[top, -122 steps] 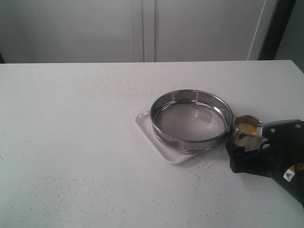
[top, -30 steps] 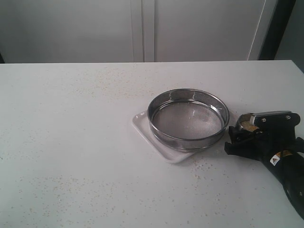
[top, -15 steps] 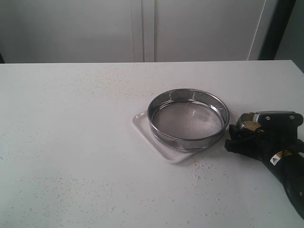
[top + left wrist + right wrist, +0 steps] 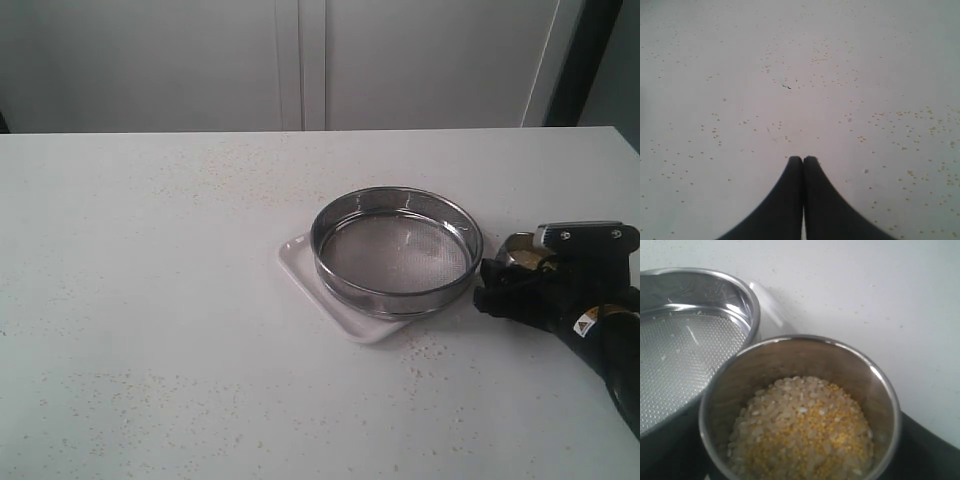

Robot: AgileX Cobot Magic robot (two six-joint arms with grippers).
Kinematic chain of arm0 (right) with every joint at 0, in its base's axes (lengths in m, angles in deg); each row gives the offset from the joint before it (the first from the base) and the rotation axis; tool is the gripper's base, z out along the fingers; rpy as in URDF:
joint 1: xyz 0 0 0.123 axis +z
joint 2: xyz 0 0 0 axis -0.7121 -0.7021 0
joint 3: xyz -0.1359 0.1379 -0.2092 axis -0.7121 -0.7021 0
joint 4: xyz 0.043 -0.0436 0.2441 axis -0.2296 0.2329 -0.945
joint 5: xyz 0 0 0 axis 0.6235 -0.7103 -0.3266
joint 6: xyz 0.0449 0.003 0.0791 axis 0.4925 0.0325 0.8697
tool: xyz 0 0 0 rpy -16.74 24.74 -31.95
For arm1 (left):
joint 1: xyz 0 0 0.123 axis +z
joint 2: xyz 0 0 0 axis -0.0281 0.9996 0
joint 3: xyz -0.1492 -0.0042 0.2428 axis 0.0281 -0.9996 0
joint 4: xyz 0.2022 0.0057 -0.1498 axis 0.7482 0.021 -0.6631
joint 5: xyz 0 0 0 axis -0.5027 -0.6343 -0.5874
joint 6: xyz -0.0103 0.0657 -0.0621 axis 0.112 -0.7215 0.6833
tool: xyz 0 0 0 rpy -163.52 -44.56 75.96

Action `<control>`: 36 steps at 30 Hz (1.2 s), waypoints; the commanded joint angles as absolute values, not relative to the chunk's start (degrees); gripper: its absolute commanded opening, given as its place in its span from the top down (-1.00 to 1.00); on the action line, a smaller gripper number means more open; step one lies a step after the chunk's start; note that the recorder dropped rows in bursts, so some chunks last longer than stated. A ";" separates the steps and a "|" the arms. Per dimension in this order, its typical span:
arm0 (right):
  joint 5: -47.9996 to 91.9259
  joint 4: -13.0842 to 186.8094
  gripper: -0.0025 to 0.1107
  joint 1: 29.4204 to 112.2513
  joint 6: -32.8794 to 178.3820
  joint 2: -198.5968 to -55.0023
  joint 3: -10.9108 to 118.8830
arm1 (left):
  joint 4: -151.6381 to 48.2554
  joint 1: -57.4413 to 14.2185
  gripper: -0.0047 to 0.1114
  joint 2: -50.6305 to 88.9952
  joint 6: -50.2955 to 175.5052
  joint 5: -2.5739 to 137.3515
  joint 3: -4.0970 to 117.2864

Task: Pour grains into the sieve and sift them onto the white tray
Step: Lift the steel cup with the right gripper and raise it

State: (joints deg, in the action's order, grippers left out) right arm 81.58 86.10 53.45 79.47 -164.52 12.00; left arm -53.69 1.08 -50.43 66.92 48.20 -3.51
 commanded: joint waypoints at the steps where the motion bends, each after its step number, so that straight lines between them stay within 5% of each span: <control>1: 79.61 85.55 0.96 53.67 79.74 -159.91 11.74 | -53.78 1.20 0.92 -50.63 66.78 47.37 -4.10; 18: 62.87 85.18 0.96 53.67 79.07 -139.65 12.07 | -53.78 1.20 0.92 -50.63 66.78 47.37 -4.10; 36: 28.36 85.54 0.96 53.67 76.12 -128.54 29.78 | -53.78 1.20 0.92 -50.63 66.78 47.37 -4.10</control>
